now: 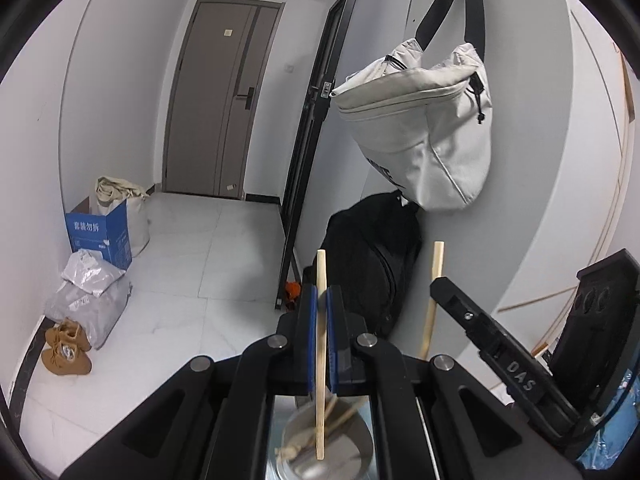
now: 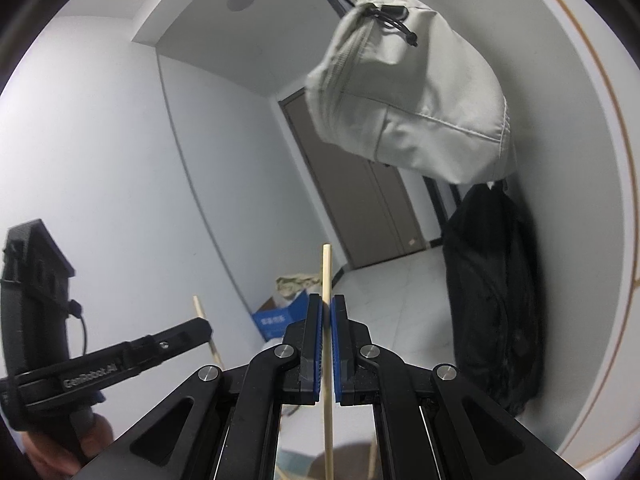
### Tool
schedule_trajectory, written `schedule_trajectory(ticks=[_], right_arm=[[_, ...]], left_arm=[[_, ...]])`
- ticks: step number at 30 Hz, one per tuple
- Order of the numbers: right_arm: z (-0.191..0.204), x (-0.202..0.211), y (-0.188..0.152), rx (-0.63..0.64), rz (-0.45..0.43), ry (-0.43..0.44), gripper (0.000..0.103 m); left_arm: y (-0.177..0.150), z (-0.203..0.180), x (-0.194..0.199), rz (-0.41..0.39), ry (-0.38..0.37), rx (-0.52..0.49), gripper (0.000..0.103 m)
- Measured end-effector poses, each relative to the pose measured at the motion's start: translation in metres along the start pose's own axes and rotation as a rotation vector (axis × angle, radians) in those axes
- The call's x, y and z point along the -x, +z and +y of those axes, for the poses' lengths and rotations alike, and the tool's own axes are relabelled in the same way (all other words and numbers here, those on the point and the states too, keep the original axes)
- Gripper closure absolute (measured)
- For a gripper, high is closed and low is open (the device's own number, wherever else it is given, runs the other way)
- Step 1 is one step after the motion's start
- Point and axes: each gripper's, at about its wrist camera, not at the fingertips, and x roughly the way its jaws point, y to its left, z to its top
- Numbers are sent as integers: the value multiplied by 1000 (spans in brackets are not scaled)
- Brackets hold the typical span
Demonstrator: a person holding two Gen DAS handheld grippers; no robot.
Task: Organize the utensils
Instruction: 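Carry the chopstick in the left gripper over the utensil holder and lower it in, then open both grippers and withdraw them from the utensil holder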
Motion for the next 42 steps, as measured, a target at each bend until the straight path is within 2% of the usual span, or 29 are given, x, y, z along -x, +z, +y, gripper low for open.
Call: schedule_trajectory(ticks=[9, 16, 23, 30, 32, 34, 37, 40, 41, 42], right_arm=[[-24, -57, -17, -20, 8, -59, 100], [-30, -75, -42, -7, 13, -86, 100], [-21, -72, -54, 59, 24, -75, 100], [-18, -58, -64, 95, 71, -41, 100], [-20, -56, -64, 99, 89, -24, 99], [-18, -50, -67, 107, 110, -4, 98], [-16, -40, -67, 119, 137, 10, 96], [-21, -27, -61, 94, 144, 7, 83], [-23, -22, -59, 83, 143, 5, 74], [-25, -15, -57, 68, 142, 4, 63]], left_arm=[[-11, 21, -38, 31, 3, 13, 102], [-23, 29, -54, 61, -29, 5, 102], [-32, 20, -55, 83, -63, -67, 102], [-35, 19, -54, 146, -119, -71, 102], [-36, 19, -56, 188, -159, -62, 102], [-37, 19, -62, 276, -205, -62, 102], [-39, 18, -58, 299, -169, -72, 101], [-34, 24, -44, 279, -158, -14, 100], [-31, 25, -36, 254, -146, 2, 96], [-30, 26, -32, 240, -135, 8, 81]])
